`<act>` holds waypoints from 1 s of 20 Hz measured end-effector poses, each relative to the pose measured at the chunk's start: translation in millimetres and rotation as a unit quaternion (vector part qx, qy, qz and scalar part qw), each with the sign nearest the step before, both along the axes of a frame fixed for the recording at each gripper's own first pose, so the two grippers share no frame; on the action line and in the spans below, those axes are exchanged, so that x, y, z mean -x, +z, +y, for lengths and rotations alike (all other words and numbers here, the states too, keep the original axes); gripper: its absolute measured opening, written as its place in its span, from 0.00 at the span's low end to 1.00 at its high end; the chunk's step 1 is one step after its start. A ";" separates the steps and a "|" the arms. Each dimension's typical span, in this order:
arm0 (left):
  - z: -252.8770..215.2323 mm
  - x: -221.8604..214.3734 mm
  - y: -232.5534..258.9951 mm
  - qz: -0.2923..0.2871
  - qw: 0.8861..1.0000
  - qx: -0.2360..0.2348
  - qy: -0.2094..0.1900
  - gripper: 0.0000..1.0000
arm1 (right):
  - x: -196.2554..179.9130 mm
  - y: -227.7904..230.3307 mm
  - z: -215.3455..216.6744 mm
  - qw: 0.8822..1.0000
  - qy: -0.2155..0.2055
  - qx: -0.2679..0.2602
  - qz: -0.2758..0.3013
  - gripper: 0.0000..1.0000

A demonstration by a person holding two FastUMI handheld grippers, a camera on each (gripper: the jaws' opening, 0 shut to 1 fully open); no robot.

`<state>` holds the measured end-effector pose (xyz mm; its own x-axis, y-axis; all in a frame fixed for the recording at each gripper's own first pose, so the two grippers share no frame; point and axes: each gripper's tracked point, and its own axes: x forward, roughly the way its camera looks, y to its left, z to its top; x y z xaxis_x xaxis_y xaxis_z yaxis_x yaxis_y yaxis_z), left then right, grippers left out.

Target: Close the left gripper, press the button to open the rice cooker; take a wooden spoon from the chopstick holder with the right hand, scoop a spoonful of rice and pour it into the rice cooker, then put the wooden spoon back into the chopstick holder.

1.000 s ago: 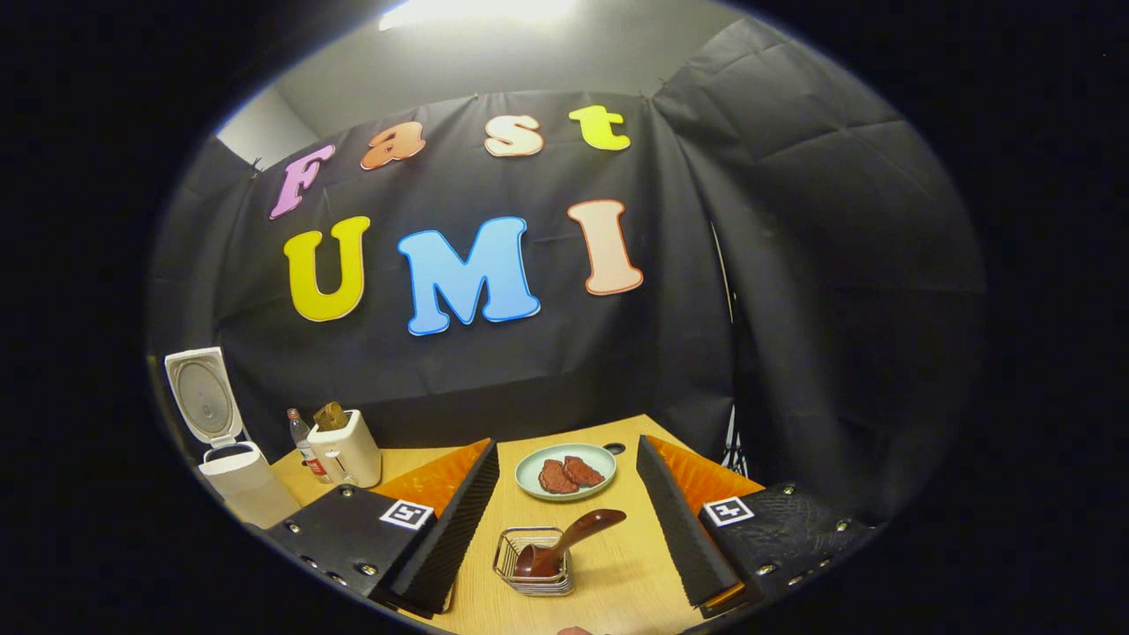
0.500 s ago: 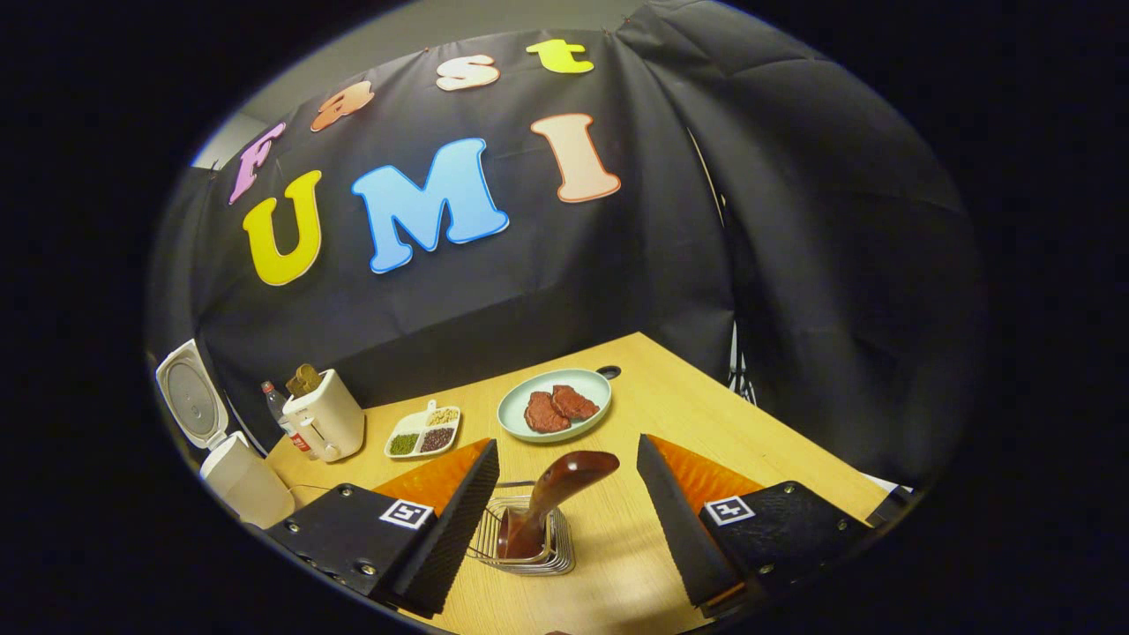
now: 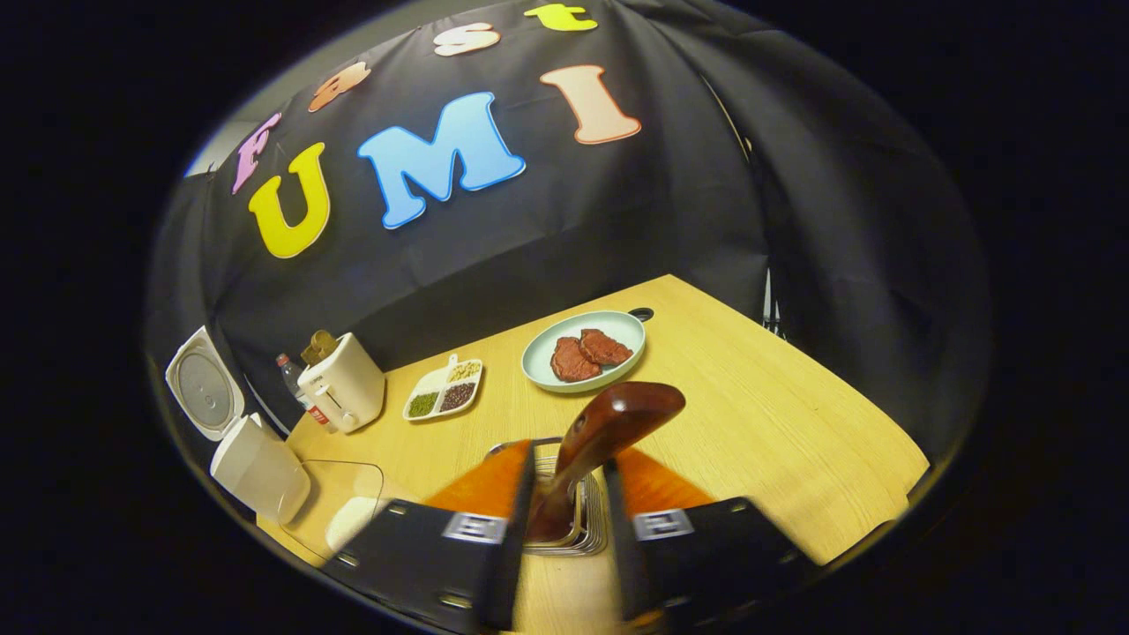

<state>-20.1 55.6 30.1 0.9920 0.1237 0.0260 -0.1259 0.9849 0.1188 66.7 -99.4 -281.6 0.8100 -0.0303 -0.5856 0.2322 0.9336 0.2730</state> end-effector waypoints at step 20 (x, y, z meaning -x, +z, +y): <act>33.3 -20.2 -31.0 0.009 0.998 0.054 -0.040 0.96 | -6.6 138.2 79.4 0.992 0.073 0.024 -0.095 0.12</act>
<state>0.1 88.9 -0.9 0.9989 0.0461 -0.0008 -0.0460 0.9988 0.0135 73.4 -20.0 -143.4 0.9035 0.0721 -0.4224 0.0416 0.9663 0.2540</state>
